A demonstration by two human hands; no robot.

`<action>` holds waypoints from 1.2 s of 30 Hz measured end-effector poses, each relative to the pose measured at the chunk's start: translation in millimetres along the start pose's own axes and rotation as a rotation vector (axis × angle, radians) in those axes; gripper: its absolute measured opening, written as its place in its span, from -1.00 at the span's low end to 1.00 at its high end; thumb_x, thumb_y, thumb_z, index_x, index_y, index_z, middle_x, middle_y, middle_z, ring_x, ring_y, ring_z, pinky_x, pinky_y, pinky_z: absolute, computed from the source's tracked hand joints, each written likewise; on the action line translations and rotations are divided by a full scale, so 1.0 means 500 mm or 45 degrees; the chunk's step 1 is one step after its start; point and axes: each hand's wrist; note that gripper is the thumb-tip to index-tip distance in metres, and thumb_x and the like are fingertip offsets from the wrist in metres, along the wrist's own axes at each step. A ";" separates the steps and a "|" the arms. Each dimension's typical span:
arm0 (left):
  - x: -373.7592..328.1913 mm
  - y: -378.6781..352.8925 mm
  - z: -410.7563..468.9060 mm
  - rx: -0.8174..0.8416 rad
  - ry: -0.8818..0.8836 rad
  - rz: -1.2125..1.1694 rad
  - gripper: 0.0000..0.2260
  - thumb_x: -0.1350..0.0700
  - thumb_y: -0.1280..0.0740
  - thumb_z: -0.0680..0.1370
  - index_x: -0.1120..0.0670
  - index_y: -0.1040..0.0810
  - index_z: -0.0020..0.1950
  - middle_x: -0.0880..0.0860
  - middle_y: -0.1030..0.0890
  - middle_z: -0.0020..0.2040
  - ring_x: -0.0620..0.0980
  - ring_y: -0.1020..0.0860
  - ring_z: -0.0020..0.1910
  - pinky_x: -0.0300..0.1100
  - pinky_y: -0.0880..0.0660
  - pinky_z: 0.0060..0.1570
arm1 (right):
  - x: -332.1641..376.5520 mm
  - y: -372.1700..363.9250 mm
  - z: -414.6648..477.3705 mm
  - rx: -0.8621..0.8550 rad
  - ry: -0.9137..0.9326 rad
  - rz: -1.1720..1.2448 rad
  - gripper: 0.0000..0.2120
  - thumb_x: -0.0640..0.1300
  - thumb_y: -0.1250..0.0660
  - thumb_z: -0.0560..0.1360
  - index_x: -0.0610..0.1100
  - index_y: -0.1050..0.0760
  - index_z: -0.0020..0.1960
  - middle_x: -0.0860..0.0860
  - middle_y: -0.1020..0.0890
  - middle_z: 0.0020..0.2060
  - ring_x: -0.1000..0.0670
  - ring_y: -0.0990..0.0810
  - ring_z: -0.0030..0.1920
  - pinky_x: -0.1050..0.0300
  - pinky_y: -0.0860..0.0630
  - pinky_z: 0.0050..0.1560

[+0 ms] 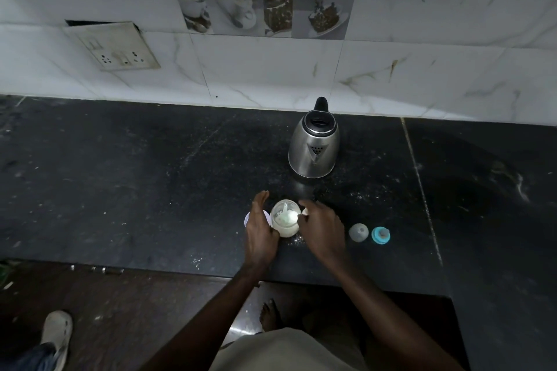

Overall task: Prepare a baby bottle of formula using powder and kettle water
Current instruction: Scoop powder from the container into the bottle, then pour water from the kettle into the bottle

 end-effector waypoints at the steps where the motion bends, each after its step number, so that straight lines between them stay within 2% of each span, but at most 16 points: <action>1: -0.001 -0.001 -0.001 0.001 -0.010 0.000 -0.20 0.50 -0.27 0.33 -0.01 -0.33 0.52 -0.50 -0.48 0.03 -0.36 -0.46 0.14 -0.26 -0.39 0.28 | -0.006 0.002 -0.004 -0.040 -0.022 0.032 -0.60 -0.13 -0.36 0.56 0.01 -0.59 0.38 -0.01 -0.67 0.21 -0.13 -0.67 0.20 -0.03 -0.58 0.06; 4: -0.009 -0.007 -0.001 0.025 -0.048 -0.025 -0.23 0.47 -0.28 0.35 0.08 -0.33 0.54 -0.21 -0.48 0.39 -0.22 -0.46 0.35 -0.22 -0.37 0.41 | -0.022 0.001 -0.017 -0.120 -0.010 0.202 -0.65 -0.28 -0.40 0.52 -0.10 -0.64 0.29 -0.08 -0.66 0.13 -0.16 -0.68 0.10 -0.09 -0.61 0.07; 8: -0.024 -0.018 0.003 0.088 -0.031 -0.040 -0.30 0.35 -0.20 0.34 0.14 -0.36 0.52 -0.04 -0.49 0.47 -0.03 -0.54 0.31 -0.57 -0.26 0.31 | -0.039 -0.008 -0.030 -0.095 0.110 0.293 -0.90 -0.37 -0.43 0.48 -0.24 -0.70 -0.08 -0.17 -0.69 -0.18 -0.18 -0.68 -0.15 -0.10 -0.58 -0.11; 10: -0.033 -0.024 0.007 0.128 -0.029 -0.065 -0.30 0.28 -0.18 0.35 0.13 -0.34 0.53 -0.06 -0.46 0.48 -0.19 -0.49 0.38 -0.54 -0.29 0.34 | -0.041 -0.004 -0.029 -0.038 0.142 0.293 -0.94 -0.33 -0.46 0.50 -0.28 -0.69 -0.14 -0.18 -0.69 -0.21 -0.16 -0.67 -0.16 -0.04 -0.57 -0.11; 11: -0.036 -0.027 0.010 0.135 -0.036 -0.072 -0.29 0.21 -0.17 0.35 0.13 -0.33 0.54 -0.07 -0.44 0.48 -0.30 -0.43 0.39 -0.51 -0.31 0.36 | -0.041 0.000 -0.027 -0.041 0.149 0.295 -0.88 -0.27 -0.49 0.52 -0.28 -0.67 -0.19 -0.17 -0.69 -0.25 -0.14 -0.66 -0.19 0.03 -0.55 -0.13; 13: -0.042 -0.031 0.016 0.129 -0.050 -0.059 -0.26 0.17 -0.14 0.33 0.15 -0.31 0.56 -0.02 -0.44 0.51 -0.34 -0.39 0.38 -0.54 -0.30 0.32 | -0.042 0.004 -0.020 -0.084 0.171 0.278 -0.69 -0.12 -0.51 0.57 -0.27 -0.60 -0.27 -0.16 -0.66 -0.33 -0.12 -0.63 -0.28 0.10 -0.43 -0.22; 16: -0.054 -0.038 0.028 0.100 -0.103 -0.046 -0.26 0.21 -0.14 0.32 0.13 -0.31 0.56 0.03 -0.45 0.52 -0.20 -0.41 0.44 -0.37 -0.34 0.40 | -0.039 0.017 -0.005 -0.001 0.052 0.235 -0.56 0.05 -0.39 0.66 -0.26 -0.57 -0.24 -0.19 -0.67 -0.31 -0.19 -0.65 -0.27 -0.05 -0.50 -0.22; 18: -0.068 -0.045 0.044 0.059 -0.140 -0.047 -0.25 0.29 -0.13 0.31 0.17 -0.32 0.55 0.08 -0.47 0.51 -0.05 -0.43 0.49 -0.10 -0.40 0.48 | -0.036 0.024 0.005 -0.003 -0.006 0.097 -0.64 -0.01 -0.34 0.64 -0.25 -0.61 -0.21 -0.21 -0.68 -0.27 -0.25 -0.67 -0.22 -0.02 -0.47 -0.26; 20: -0.084 -0.053 0.071 -0.003 -0.175 -0.002 -0.30 0.34 -0.10 0.34 0.23 -0.35 0.52 0.13 -0.50 0.48 0.07 -0.47 0.49 0.04 -0.42 0.48 | -0.033 0.034 0.015 -0.029 -0.038 -0.045 -0.75 -0.08 -0.34 0.55 -0.20 -0.61 -0.24 -0.18 -0.68 -0.27 -0.26 -0.67 -0.22 0.05 -0.39 -0.27; 23: -0.116 -0.061 0.131 -0.013 -0.217 0.064 -0.51 0.36 -0.17 0.56 0.24 -0.35 0.51 0.15 -0.52 0.46 0.13 -0.50 0.45 0.01 -0.44 0.44 | -0.038 0.058 0.042 -0.023 -0.113 -0.034 -0.75 -0.15 -0.36 0.49 -0.13 -0.45 -0.35 -0.11 -0.62 -0.33 -0.20 -0.61 -0.28 0.07 -0.38 -0.29; 26: -0.160 -0.074 0.208 0.093 -0.178 0.099 -0.64 0.12 -0.22 0.72 0.20 -0.35 0.50 0.18 -0.51 0.44 0.14 -0.51 0.41 0.00 -0.46 0.39 | -0.063 0.096 0.099 -0.109 -0.176 0.062 -0.72 -0.30 -0.35 0.46 -0.12 -0.38 -0.36 -0.10 -0.56 -0.37 -0.18 -0.56 -0.30 0.04 -0.39 -0.30; 28: -0.196 -0.084 0.262 0.196 -0.111 0.081 -0.63 -0.03 -0.21 0.73 0.16 -0.40 0.44 0.18 -0.54 0.37 0.14 -0.54 0.34 0.05 -0.50 0.34 | -0.079 0.129 0.157 -0.135 -0.188 0.128 -0.88 -0.35 -0.35 0.46 -0.17 -0.57 -0.18 -0.17 -0.68 -0.19 -0.23 -0.65 -0.12 -0.03 -0.54 -0.17; 30: -0.226 -0.095 0.313 0.235 -0.068 0.044 -0.67 -0.09 -0.20 0.73 0.15 -0.48 0.30 0.16 -0.59 0.23 0.13 -0.58 0.23 0.13 -0.53 0.27 | -0.090 0.161 0.228 -0.093 -0.222 0.281 -0.76 -0.40 -0.35 0.47 -0.22 -0.65 0.08 -0.20 -0.70 0.04 -0.23 -0.64 0.13 -0.07 -0.57 0.16; 32: -0.251 -0.106 0.357 0.267 0.023 -0.018 -0.64 -0.15 -0.18 0.72 0.13 -0.54 0.20 0.12 -0.64 0.16 0.09 -0.60 0.16 0.08 -0.54 0.24 | -0.092 0.190 0.300 -0.097 -0.319 0.414 -0.77 -0.36 -0.36 0.49 -0.26 -0.64 0.12 -0.22 -0.69 0.08 -0.23 -0.62 0.21 -0.03 -0.51 0.26; 34: -0.265 -0.113 0.388 0.337 0.099 -0.010 -0.58 -0.21 -0.15 0.71 0.08 -0.58 0.24 0.07 -0.66 0.20 0.02 -0.58 0.16 -0.04 -0.48 0.21 | -0.083 0.215 0.372 -0.126 -0.381 0.452 -0.86 -0.25 -0.33 0.56 -0.31 -0.63 -0.04 -0.24 -0.68 -0.06 -0.25 -0.66 0.14 -0.03 -0.50 0.14; 36: -0.264 -0.120 0.408 0.387 0.137 0.027 -0.55 -0.26 -0.16 0.69 0.05 -0.58 0.29 0.04 -0.64 0.24 -0.02 -0.55 0.16 -0.10 -0.41 0.19 | -0.065 0.231 0.437 -0.083 -0.402 0.514 -0.65 -0.10 -0.26 0.67 -0.38 -0.64 -0.01 -0.30 -0.70 0.00 -0.27 -0.66 0.14 -0.03 -0.48 0.11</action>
Point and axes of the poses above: each hand's wrist, its own z-axis towards the middle knuckle, its own y-axis out of the back of the hand, x = y × z
